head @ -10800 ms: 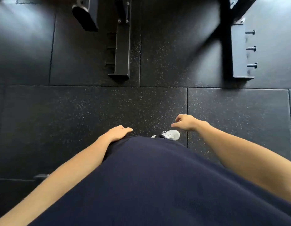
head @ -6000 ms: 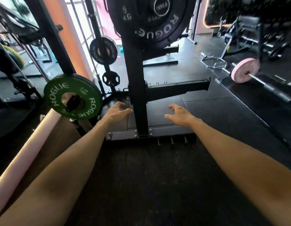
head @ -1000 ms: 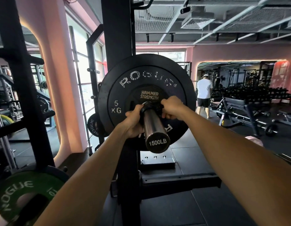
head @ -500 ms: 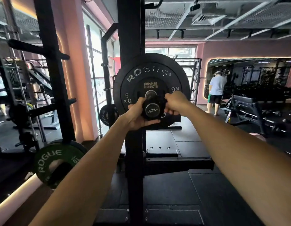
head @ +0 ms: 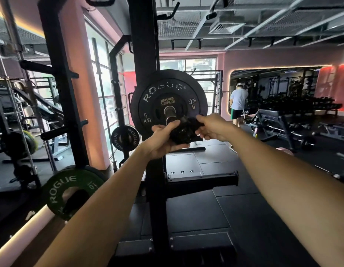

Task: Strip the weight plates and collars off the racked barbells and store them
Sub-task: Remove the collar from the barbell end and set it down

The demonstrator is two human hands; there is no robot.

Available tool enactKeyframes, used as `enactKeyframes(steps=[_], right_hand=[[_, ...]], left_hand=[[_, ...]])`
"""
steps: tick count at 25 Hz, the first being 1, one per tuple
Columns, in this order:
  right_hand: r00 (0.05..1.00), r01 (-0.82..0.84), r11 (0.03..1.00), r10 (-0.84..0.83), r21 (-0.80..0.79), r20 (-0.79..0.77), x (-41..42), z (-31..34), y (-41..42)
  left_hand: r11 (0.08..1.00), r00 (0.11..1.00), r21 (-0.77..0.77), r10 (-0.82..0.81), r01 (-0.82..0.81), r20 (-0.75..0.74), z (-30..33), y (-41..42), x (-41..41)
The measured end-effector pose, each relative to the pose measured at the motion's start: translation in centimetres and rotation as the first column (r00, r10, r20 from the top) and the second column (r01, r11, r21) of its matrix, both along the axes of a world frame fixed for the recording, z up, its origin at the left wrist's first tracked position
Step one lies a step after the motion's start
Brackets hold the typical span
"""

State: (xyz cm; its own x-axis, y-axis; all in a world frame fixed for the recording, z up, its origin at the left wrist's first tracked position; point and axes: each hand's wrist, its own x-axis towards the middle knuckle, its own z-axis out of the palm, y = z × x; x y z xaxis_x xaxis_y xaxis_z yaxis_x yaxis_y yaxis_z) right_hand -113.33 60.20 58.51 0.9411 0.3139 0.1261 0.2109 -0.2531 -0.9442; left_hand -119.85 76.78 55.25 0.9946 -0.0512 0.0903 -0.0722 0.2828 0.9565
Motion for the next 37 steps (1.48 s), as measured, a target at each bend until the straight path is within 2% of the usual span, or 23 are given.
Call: enactKeyframes(steps=[2,6,12,16,21,28,37], right_hand=[[1.000,0.019,0.994,-0.017,0.103,-0.023,-2.0,-0.6,-1.6],[0.991,0.025,0.974,0.005,0.223,-0.134,-5.0,-2.7,-5.2],[0.958,0.132,0.944,-0.044,0.302,-0.283,-2.7,-5.4,-10.3],[0.947,0.223,0.936,-0.142,0.272,-0.289,3.0,-7.5,-13.8],[0.948,0.269,0.929,-0.210,0.253,-0.238,12.3,-8.7,-19.2],[0.948,0.247,0.941,-0.185,0.232,-0.259,24.2,-10.1,-22.7],[0.888,0.296,0.940,-0.207,0.168,-0.411,43.9,-18.8,-20.8]], left_hand=[[0.999,0.999,0.016,-0.030,0.029,0.045,-0.3,-1.0,-1.3],[0.999,0.988,0.030,0.022,-0.027,0.153,-2.5,-3.7,-3.0],[0.970,0.974,0.244,-0.042,-0.014,0.223,-4.3,-7.5,-0.1],[0.906,0.961,0.423,-0.105,-0.014,0.256,-5.0,-11.9,5.7],[0.868,0.963,0.496,-0.130,-0.003,0.234,-5.8,-17.4,16.0],[0.862,0.973,0.508,-0.120,0.002,0.199,-7.8,-20.5,29.3],[0.836,0.988,0.548,-0.104,0.024,0.115,-16.7,-18.8,48.7]])
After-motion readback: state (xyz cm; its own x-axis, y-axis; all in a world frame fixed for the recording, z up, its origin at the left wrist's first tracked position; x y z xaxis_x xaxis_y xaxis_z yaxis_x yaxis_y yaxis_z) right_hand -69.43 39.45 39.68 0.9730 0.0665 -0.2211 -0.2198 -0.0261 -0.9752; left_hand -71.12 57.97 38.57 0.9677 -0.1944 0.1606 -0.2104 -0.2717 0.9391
